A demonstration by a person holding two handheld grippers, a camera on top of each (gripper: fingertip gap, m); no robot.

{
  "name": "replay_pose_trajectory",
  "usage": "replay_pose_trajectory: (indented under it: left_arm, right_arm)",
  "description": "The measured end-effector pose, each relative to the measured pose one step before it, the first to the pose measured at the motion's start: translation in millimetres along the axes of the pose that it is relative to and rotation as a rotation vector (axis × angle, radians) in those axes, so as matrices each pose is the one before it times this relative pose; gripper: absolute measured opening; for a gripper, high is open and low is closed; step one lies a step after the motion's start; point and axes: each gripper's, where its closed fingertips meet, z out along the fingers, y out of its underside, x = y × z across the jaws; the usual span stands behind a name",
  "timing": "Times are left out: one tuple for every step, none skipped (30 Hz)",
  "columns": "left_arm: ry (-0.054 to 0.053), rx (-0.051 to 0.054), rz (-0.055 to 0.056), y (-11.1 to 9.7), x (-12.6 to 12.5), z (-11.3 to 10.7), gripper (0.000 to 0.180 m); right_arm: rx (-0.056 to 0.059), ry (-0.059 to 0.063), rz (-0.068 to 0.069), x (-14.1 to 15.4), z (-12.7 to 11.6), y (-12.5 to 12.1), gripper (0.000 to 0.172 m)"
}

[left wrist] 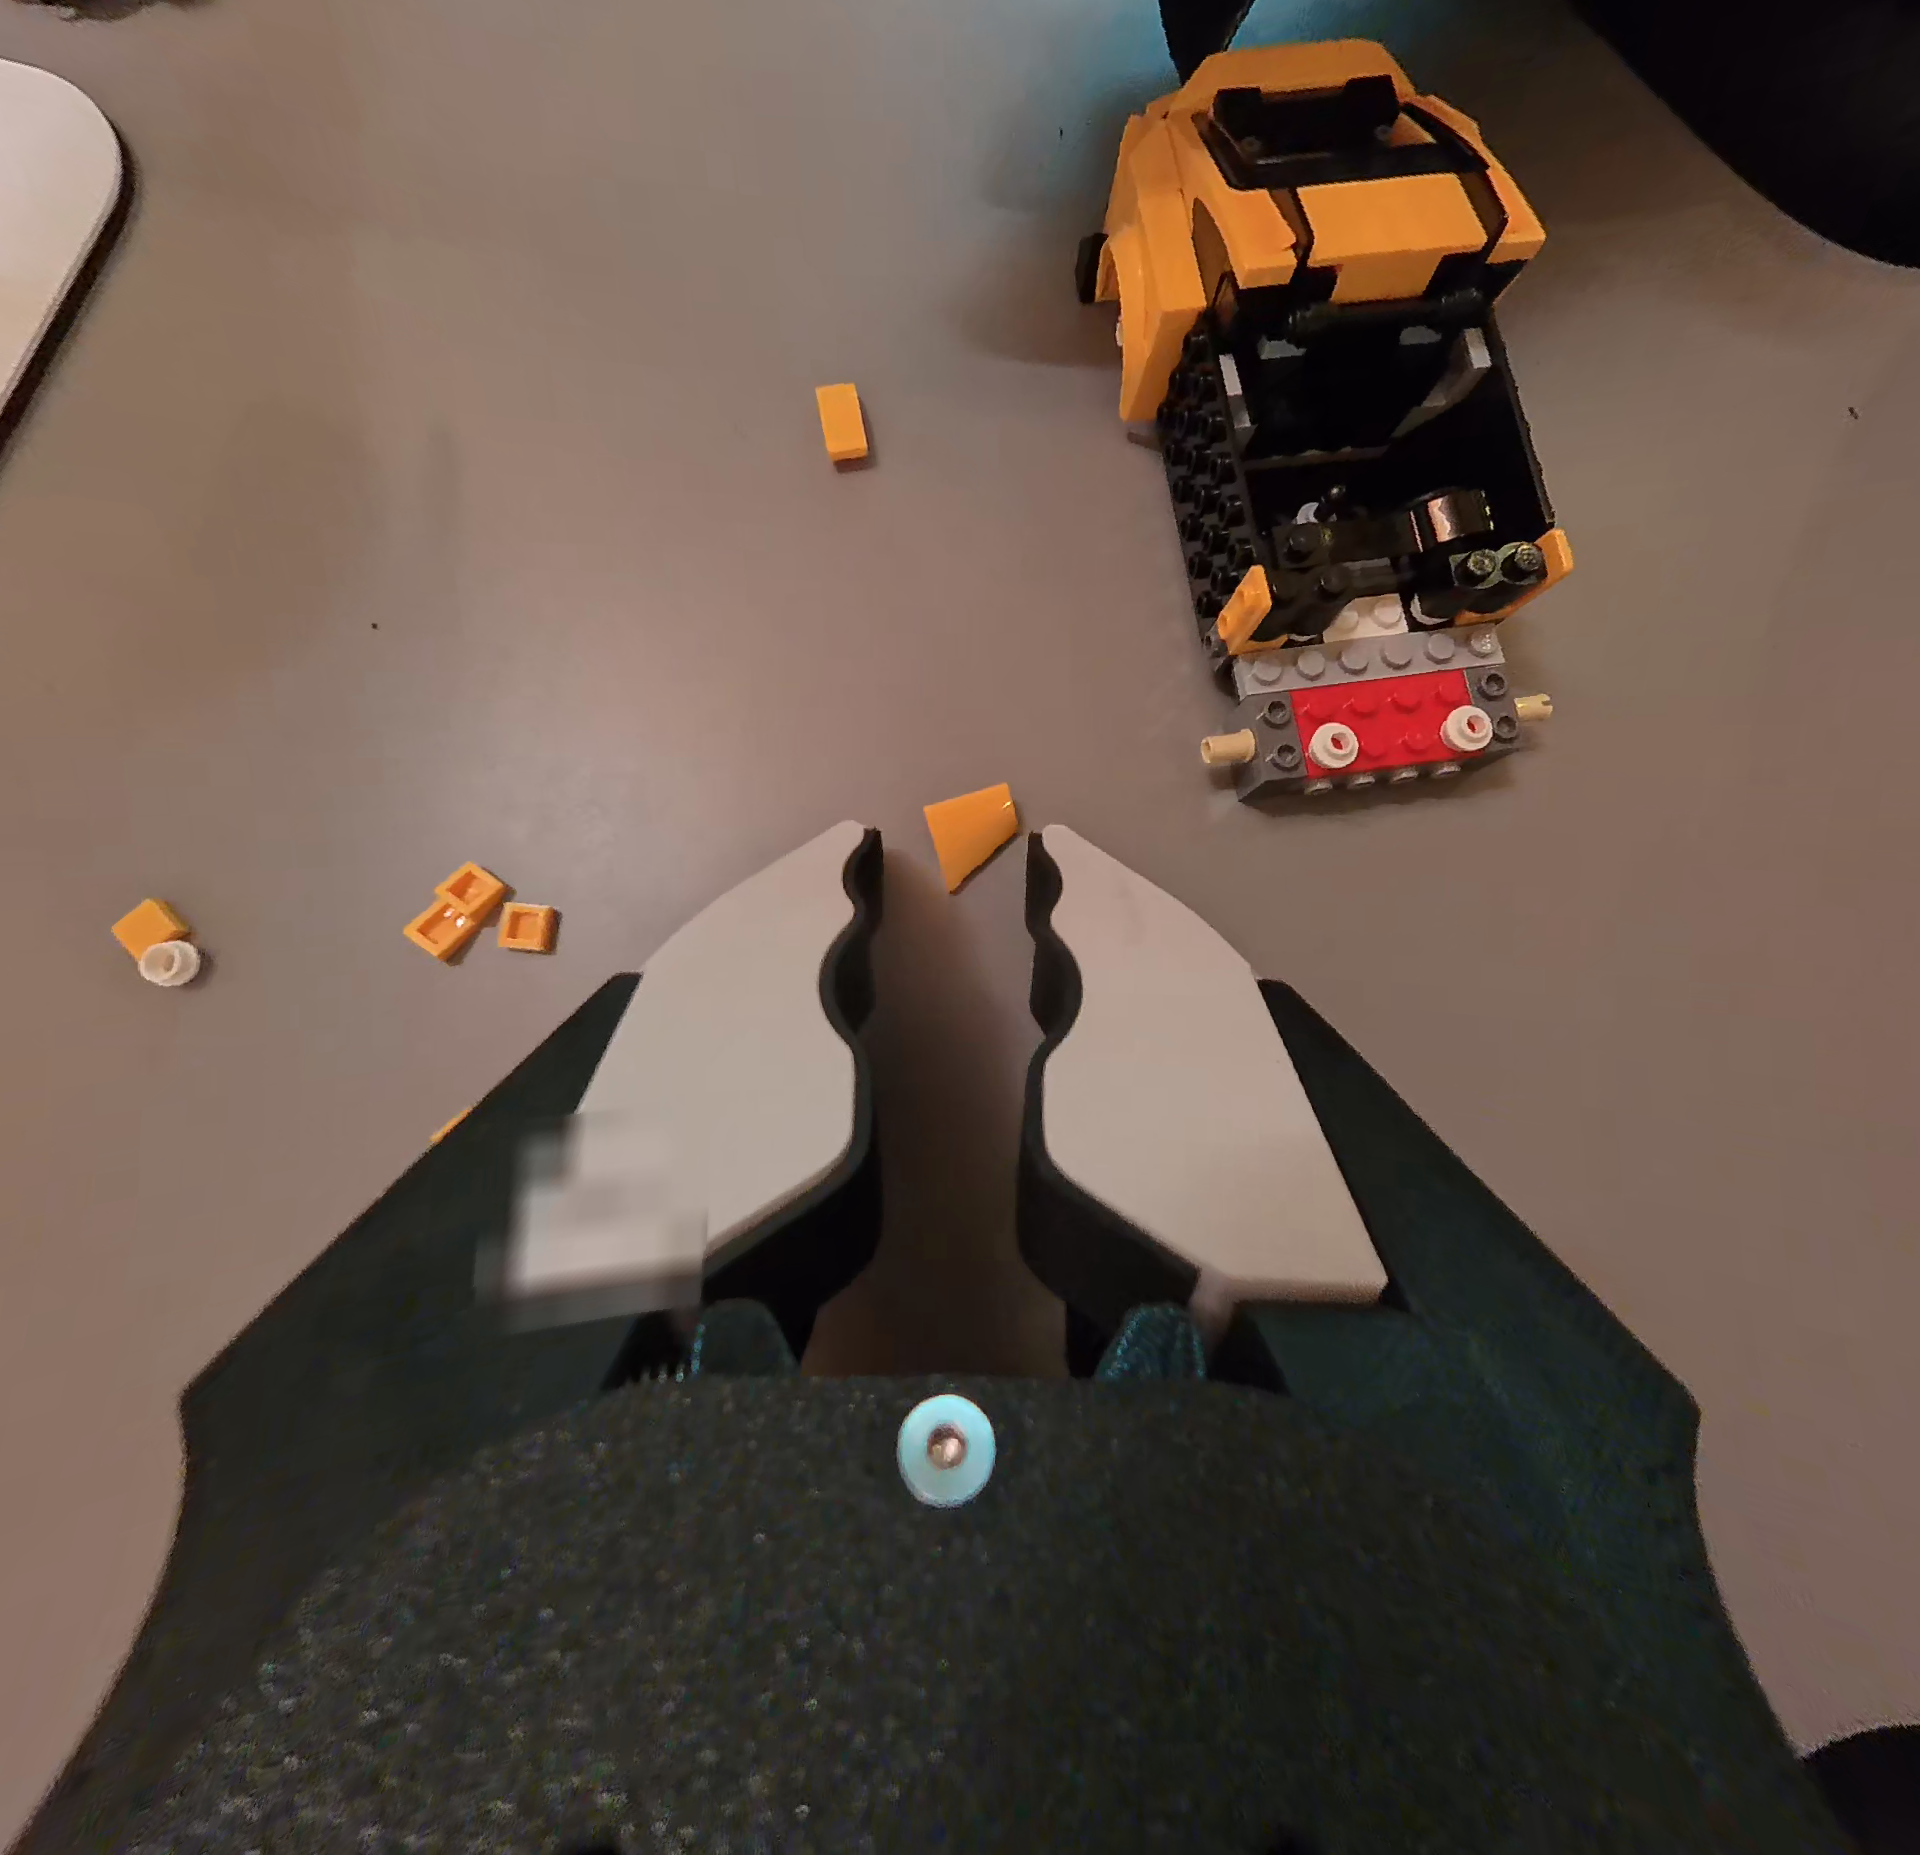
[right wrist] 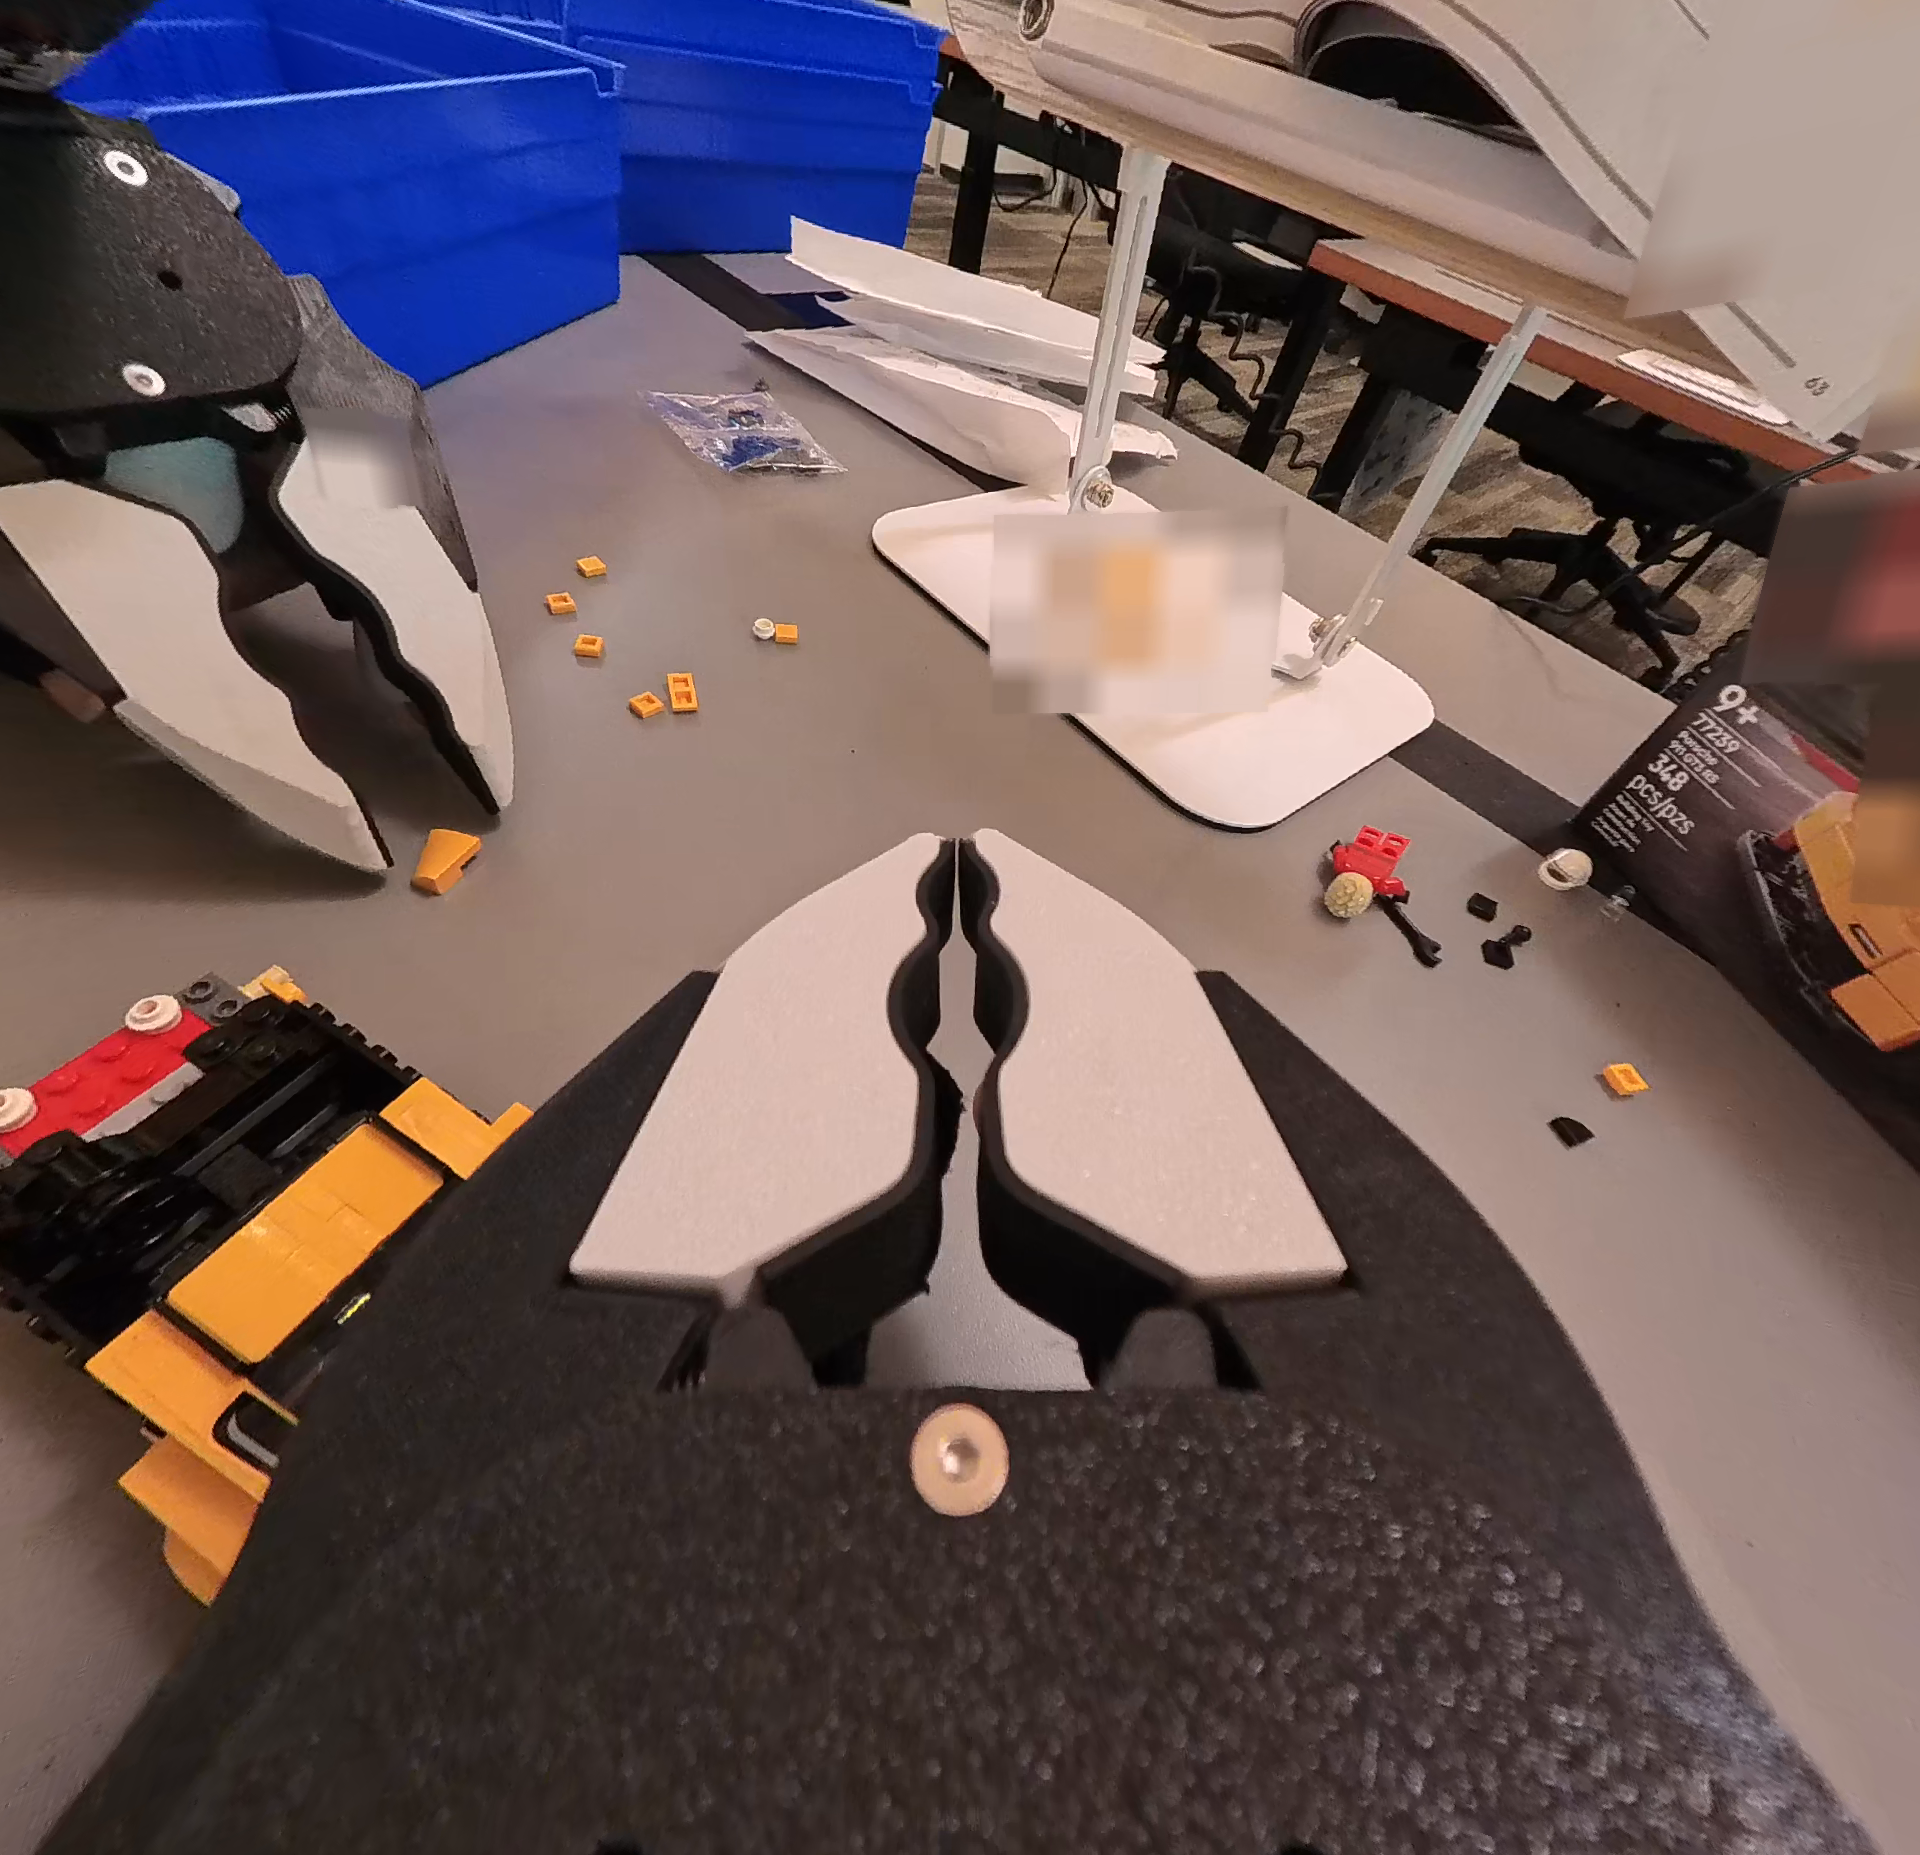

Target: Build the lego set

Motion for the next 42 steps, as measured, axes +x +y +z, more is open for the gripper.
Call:
replay_pose_trajectory:
  left_arm:
    - [0.0005, -0.0019, 0.0008, 0.22, 0.18, 0.18, 0.026]
    - [0.0021, -0.0012, 0.0000, 0.17, 0.38, 0.18, 0.026]
    - [0.0021, -0.0011, -0.0002, 0.17, 0.39, 0.18, 0.026]
    - [0.0014, -0.0018, 0.0002, 0.19, 0.33, 0.19, 0.025]
    - [0.0015, -0.0027, 0.0008, 0.27, 0.41, 0.32, 0.025]
    - [0.0012, -0.0022, 0.0014, 0.31, 0.36, 0.25, 0.025]
    - [0.0013, -0.0020, 0.0009, 0.23, 0.31, 0.31, 0.025]
    - [0.0008, -0.0026, 0.0004, 0.31, 0.29, 0.26, 0.025]
    - [-0.0022, -0.0025, 0.0015, 0.29, -0.17, 0.27, 0.024]
    - [-0.0036, -0.0025, 0.0021, 0.20, -0.31, 0.09, 0.024]
    - [-0.0064, -0.0031, 0.0014, 0.34, -0.69, -0.02, 0.023]
    - [-0.0065, -0.0019, -0.0003, 0.10, -0.93, -0.01, 0.023]
    - [-0.0023, -0.0019, -0.0025, 0.11, -0.42, -0.15, 0.023]
    - [-0.0014, -0.0009, -0.0010, 0.12, -0.11, -0.07, 0.023]
    - [-0.0008, -0.0007, -0.0004, -0.07, -0.09, -0.03, 0.023]
    - [-0.0009, -0.0012, -0.0001, 0.04, 0.01, 0.02, 0.023]
    - [-0.0008, -0.0008, 0.0006, 0.03, 0.05, 0.01, 0.023]
    - [-0.0004, -0.0004, 0.0005, -0.01, -0.03, 0.03, 0.022]
    - [0.0000, 0.0000, -0.0002, 0.05, -0.05, -0.05, 0.022]
    - [-0.0002, 0.0000, -0.0004, 0.00, 0.00, 0.00, 0.021]
    - [0.0001, -0.0002, 0.0000, 0.03, 0.01, -0.01, 0.021]
    - [0.0000, -0.0001, 0.0004, 0.05, 0.06, -0.04, 0.020]
    - [0.0000, -0.0003, 0.0005, 0.03, 0.10, -0.01, 0.020]
    - [0.0004, -0.0001, 0.0000, -0.04, 0.11, 0.05, 0.020]
    - [-0.0002, 0.0000, -0.0001, 0.00, -0.02, 0.00, 0.020]
    - [-0.0002, -0.0002, -0.0003, -0.02, -0.08, 0.03, 0.019]
    - [-0.0002, -0.0002, 0.0000, 0.02, -0.03, -0.01, 0.019]
    - [-0.0002, -0.0005, 0.0007, 0.05, 0.07, -0.02, 0.018]
    - [0.0007, -0.0002, 0.0008, 0.00, 0.18, 0.01, 0.017]
    - [0.0006, 0.0000, 0.0006, -0.02, 0.17, 0.02, 0.017]
    - [-0.0003, -0.0002, 0.0001, -0.03, 0.01, 0.04, 0.017]
    - [-0.0012, -0.0001, -0.0001, -0.06, -0.14, -0.08, 0.017]
    - [-0.0005, -0.0001, 0.0001, 0.08, -0.08, 0.07, 0.016]
    - [0.0001, -0.0001, -0.0003, 0.03, -0.11, -0.02, 0.016]
    - [0.0001, -0.0002, -0.0001, -0.04, 0.08, 0.04, 0.016]
    - [-0.0006, -0.0002, 0.0004, 0.07, -0.02, -0.05, 0.015]
    - [-0.0011, 0.0000, 0.0006, 0.00, -0.18, 0.00, 0.015]
    - [-0.0011, 0.0000, 0.0002, 0.00, -0.16, 0.00, 0.015]
    - [-0.0003, 0.0003, -0.0002, 0.02, -0.08, -0.03, 0.015]
    - [-0.0006, 0.0004, 0.0000, 0.01, -0.14, -0.03, 0.016]
    - [-0.0014, 0.0002, 0.0004, -0.03, -0.22, 0.02, 0.016]
    - [-0.0011, 0.0003, 0.0006, -0.11, -0.19, -0.05, 0.016]
  right_arm:
    - [-0.0002, 0.0001, -0.0007, -0.03, -0.05, 0.01, 0.000]
    - [-0.0003, -0.0002, -0.0008, -0.09, 0.04, -0.01, 0.000]
    - [-0.0008, -0.0001, -0.0007, -0.05, 0.15, 0.13, 0.000]
    - [-0.0003, -0.0002, -0.0007, -0.08, -0.03, 0.13, 0.000]
    - [-0.0002, -0.0001, -0.0004, -0.02, 0.08, -0.01, 0.000]
    - [-0.0009, -0.0004, 0.0000, -0.13, 0.14, 0.15, 0.000]
    - [-0.0006, -0.0002, -0.0004, -0.05, 0.07, 0.14, 0.000]
    - [0.0001, -0.0001, -0.0006, -0.06, -0.02, -0.03, 0.000]
    - [-0.0001, -0.0002, -0.0002, -0.03, 0.08, -0.02, 0.000]
    - [-0.0006, -0.0003, -0.0002, -0.08, 0.08, 0.14, 0.000]
    - [-0.0004, -0.0001, -0.0005, 0.00, 0.06, 0.02, 0.000]
    - [-0.0001, 0.0000, -0.0004, -0.10, 0.05, -0.03, 0.000]
    - [-0.0006, -0.0004, -0.0001, -0.09, 0.08, 0.13, 0.000]
    - [-0.0007, -0.0003, -0.0003, -0.07, 0.07, 0.15, 0.000]
    - [-0.0004, -0.0003, -0.0005, -0.05, 0.09, 0.12, 0.000]
    - [0.0000, -0.0001, -0.0004, -0.05, -0.06, -0.10, 0.000]
    - [0.0000, 0.0000, -0.0001, -0.05, 0.12, 0.06, 0.000]
    - [-0.0008, -0.0002, 0.0004, -0.01, 0.10, 0.17, 0.000]
    - [-0.0001, -0.0001, -0.0001, 0.00, -0.01, 0.01, 0.000]
    - [-0.0003, -0.0002, -0.0005, -0.04, 0.10, 0.10, 0.000]
    - [0.0001, 0.0000, -0.0004, -0.05, -0.06, -0.12, 0.000]
    - [0.0002, 0.0002, -0.0002, 0.04, 0.01, -0.02, 0.000]
    - [-0.0005, -0.0002, 0.0003, 0.03, 0.03, 0.17, 0.000]
    - [0.0000, -0.0001, -0.0001, -0.04, 0.09, -0.03, 0.000]
    - [-0.0004, 0.0001, -0.0005, -0.04, -0.06, 0.04, 0.000]
    - [0.0000, 0.0000, -0.0003, 0.01, 0.00, 0.00, 0.000]
    - [0.0000, 0.0000, -0.0001, -0.03, 0.09, -0.03, 0.000]
    - [-0.0004, -0.0001, 0.0001, -0.04, 0.00, 0.14, 0.000]
    - [0.0001, -0.0003, -0.0002, -0.02, 0.00, -0.01, 0.000]
    - [-0.0002, -0.0002, -0.0005, -0.02, 0.07, -0.01, 0.000]
    - [0.0002, 0.0001, -0.0001, -0.07, -0.02, -0.04, 0.000]
    - [-0.0004, -0.0001, 0.0004, 0.03, 0.03, 0.15, 0.000]
    - [-0.0008, -0.0004, 0.0002, 0.00, 0.06, 0.08, 0.000]
    - [0.0004, 0.0000, -0.0006, -0.05, 0.00, -0.06, 0.000]
    - [0.0004, 0.0001, -0.0004, -0.03, -0.03, -0.16, 0.000]
    - [0.0002, 0.0000, 0.0003, 0.01, -0.08, 0.01, 0.000]
    - [-0.0003, -0.0001, 0.0001, 0.08, 0.01, 0.05, 0.000]
    - [-0.0004, -0.0001, -0.0001, -0.05, 0.09, 0.11, 0.000]
    - [0.0003, 0.0000, -0.0003, -0.08, -0.01, -0.05, 0.000]
    - [-0.0004, -0.0002, -0.0003, -0.04, 0.06, 0.02, 0.000]
    - [0.0001, 0.0000, -0.0002, 0.04, -0.09, 0.03, 0.000]
    - [0.0005, 0.0003, 0.0001, 0.05, 0.00, -0.15, 0.000]
